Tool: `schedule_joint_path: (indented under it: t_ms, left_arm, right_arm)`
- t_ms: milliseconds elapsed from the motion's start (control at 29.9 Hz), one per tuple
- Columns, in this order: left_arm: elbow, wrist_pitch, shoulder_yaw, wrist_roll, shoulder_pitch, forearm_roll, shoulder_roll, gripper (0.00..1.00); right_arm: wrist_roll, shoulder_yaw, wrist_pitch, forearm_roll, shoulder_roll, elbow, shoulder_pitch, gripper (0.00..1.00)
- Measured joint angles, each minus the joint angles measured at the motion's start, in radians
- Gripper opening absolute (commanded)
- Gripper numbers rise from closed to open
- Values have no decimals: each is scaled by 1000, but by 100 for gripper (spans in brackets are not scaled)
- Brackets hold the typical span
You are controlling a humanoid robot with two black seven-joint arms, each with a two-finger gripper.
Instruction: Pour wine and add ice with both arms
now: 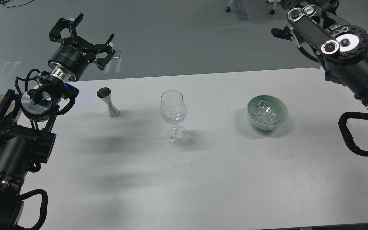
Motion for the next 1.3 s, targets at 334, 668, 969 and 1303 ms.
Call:
schedule_joint_path:
  t_ms: [334,668,969,1303]
  left_arm:
    - [25,-9,1,-50,-4,27,-38,95]
    - [46,1,3,-48,-3,48,-37,97]
    - [59,-9,3,-41,-16,50,-50,98]
    - [150,-9,87,-46,-97,54,-53,98]
  right_arm:
    - [-2,7,111,489,23,-76,-65,100]
    - [-4,172,111,521,90,-73,-165,100]
    - [5,181,124,521,94,-42,-229,100]
    - [8,186,125,520,94,-29,-227,100]
